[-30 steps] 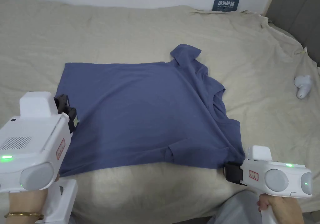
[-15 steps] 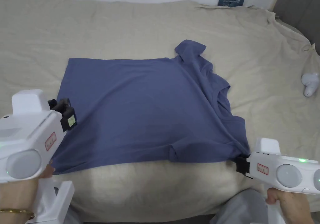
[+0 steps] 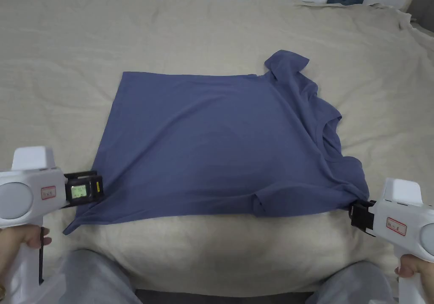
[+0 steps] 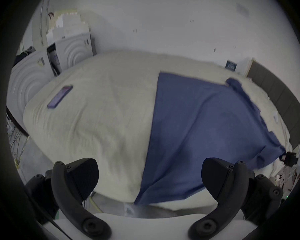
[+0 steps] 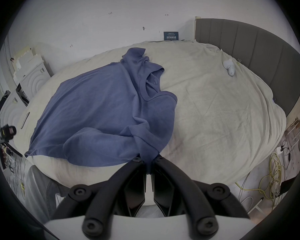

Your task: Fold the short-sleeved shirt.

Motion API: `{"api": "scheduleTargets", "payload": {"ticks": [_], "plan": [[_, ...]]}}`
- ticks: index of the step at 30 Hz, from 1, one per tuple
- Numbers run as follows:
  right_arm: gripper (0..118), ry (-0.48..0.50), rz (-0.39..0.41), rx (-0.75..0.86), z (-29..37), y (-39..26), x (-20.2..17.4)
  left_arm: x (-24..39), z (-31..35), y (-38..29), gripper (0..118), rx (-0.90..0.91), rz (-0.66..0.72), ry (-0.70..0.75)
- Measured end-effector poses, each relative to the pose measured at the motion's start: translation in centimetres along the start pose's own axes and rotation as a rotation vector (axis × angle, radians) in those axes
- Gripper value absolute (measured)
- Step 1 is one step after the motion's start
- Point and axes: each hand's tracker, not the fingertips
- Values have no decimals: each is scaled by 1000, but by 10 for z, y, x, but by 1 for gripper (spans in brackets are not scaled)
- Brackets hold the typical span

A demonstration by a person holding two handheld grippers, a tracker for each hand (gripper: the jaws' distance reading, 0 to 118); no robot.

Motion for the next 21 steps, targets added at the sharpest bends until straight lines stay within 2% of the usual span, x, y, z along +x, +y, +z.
{"api": "scheduleTargets", "payload": {"ticks": [3,4,5,6,7,8,9,10,12,14,18,21], "plan": [[4,-3,0,-4,0,0,0,0,-12,-15,118,-68,-34,1],[4,-4,-2,-5,-1,0,0,1,-15,-18,115,-72,-37,3],[4,-4,-4,-6,-1,-1,0,3,-16,-22,107,-82,-43,1],[4,-5,-4,-8,-1,-1,0,4,-18,-25,97,-86,-46,-1],[4,-6,-5,-8,-1,-1,0,5,-20,-27,82,-96,-51,-8],[4,-8,-5,-9,-2,-1,1,6,-23,-29,59,-107,-51,-16],[4,-7,-6,-10,-2,-1,1,8,-24,-30,59,-115,-49,-17],[4,-8,-8,-10,-2,-1,1,9,-27,-32,52,-130,-46,-20],[4,-8,-11,-8,-2,-2,1,10,-31,-35,17,-142,-34,-39],[4,-8,-14,-10,-1,-2,1,10,-32,-37,0,-136,-23,-40],[4,-1,-17,-17,1,0,3,3,-23,-36,0,-96,11,-61],[4,29,-35,-21,7,5,7,-5,-7,-28,0,-22,87,-93]]}}
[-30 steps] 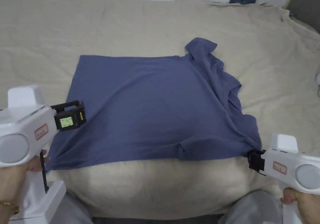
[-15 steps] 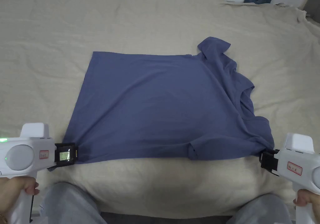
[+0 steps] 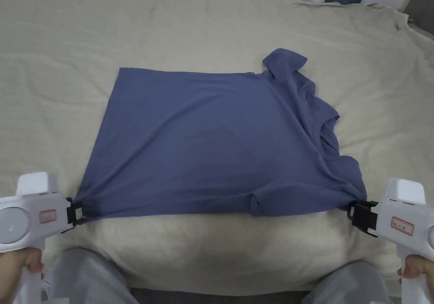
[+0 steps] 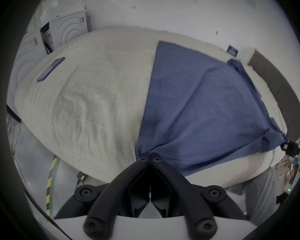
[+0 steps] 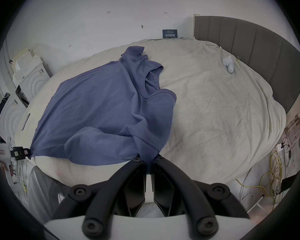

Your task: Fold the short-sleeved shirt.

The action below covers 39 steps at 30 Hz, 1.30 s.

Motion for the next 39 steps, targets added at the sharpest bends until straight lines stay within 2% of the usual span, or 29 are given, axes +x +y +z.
{"api": "scheduleTargets", "payload": {"ticks": [3,8,14,17,24,31,37,38,39], "plan": [[4,45,-37,0,9,12,6,-7,19,16,0,66,74,-63],[4,95,-77,30,22,48,13,-2,25,53,0,159,130,-65],[4,84,-30,67,14,116,7,14,10,110,0,251,174,-42],[4,76,-61,71,-4,151,7,22,-5,142,0,265,183,-40],[4,-33,-97,-16,-77,210,4,42,-65,200,0,230,112,26],[4,-130,-156,-116,-160,234,4,52,-140,226,0,125,72,100],[4,-201,-126,-199,-201,225,4,57,-189,225,0,35,-9,157],[4,-201,-135,-196,-205,222,7,57,-193,224,1,36,-2,161],[5,-200,-151,-193,-205,220,8,57,-195,223,10,39,5,165]]}}
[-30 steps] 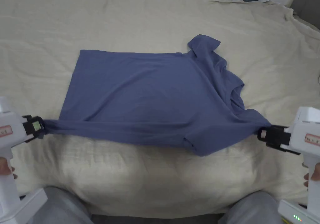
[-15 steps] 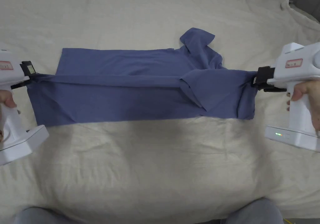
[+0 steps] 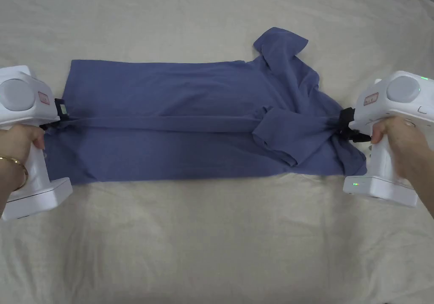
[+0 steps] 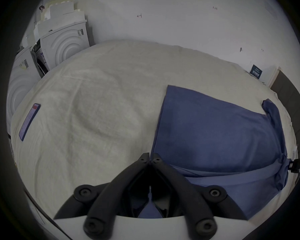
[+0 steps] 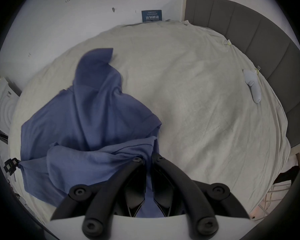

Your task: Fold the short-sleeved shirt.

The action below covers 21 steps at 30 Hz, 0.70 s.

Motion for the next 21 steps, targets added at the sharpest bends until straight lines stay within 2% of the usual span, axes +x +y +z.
{"api": "scheduleTargets", "payload": {"ticks": [1,3,4,5,12,16,21], "plan": [[10,7,-24,5,-2,-2,2,-1,0,-1,23,6,9,-3],[54,12,-35,10,-1,-3,6,-2,3,0,79,11,1,13],[76,6,-30,12,3,-5,7,-6,6,0,100,5,-17,15],[88,-6,-16,23,9,-5,8,-8,11,0,112,0,-27,18],[88,9,105,270,101,-4,16,-27,89,9,114,211,-1,-56],[88,56,189,525,169,-39,13,-23,151,-8,114,389,-60,-87],[91,166,195,713,216,-96,8,-7,210,-52,117,558,-79,-136]]}}
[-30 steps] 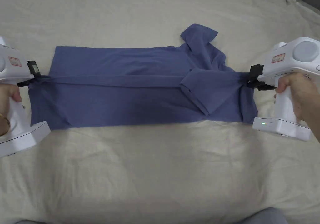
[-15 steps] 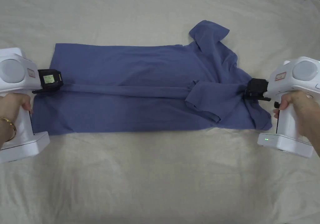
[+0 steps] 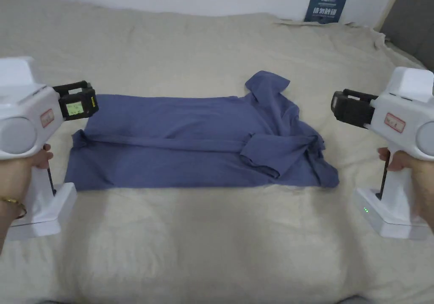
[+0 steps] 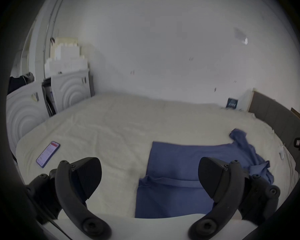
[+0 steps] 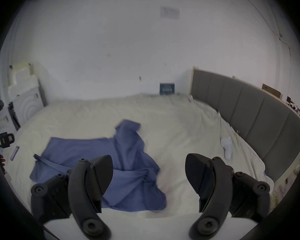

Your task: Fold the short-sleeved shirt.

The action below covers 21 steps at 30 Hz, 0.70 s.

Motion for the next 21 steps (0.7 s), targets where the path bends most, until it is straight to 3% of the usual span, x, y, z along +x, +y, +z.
{"api": "scheduleTargets", "payload": {"ticks": [5,7,10,12,13,16,17,21], "plan": [[96,5,51,122,50,-32,-24,26,52,-26,115,81,-63,0],[96,4,37,128,61,-45,-29,30,66,-35,113,76,-54,-31],[96,25,-40,147,77,-61,-32,38,81,-49,93,76,-62,-45],[93,26,-53,154,78,-71,-26,39,86,-55,65,67,-63,-73],[84,28,-55,153,81,-73,-27,40,89,-58,52,64,-63,-85],[27,35,-33,158,89,-78,-33,42,91,-63,19,52,-74,-88],[16,24,-22,159,90,-80,-33,42,92,-64,8,50,-71,-91],[2,34,-50,159,92,-82,-32,41,96,-66,0,63,-45,-100]]}}
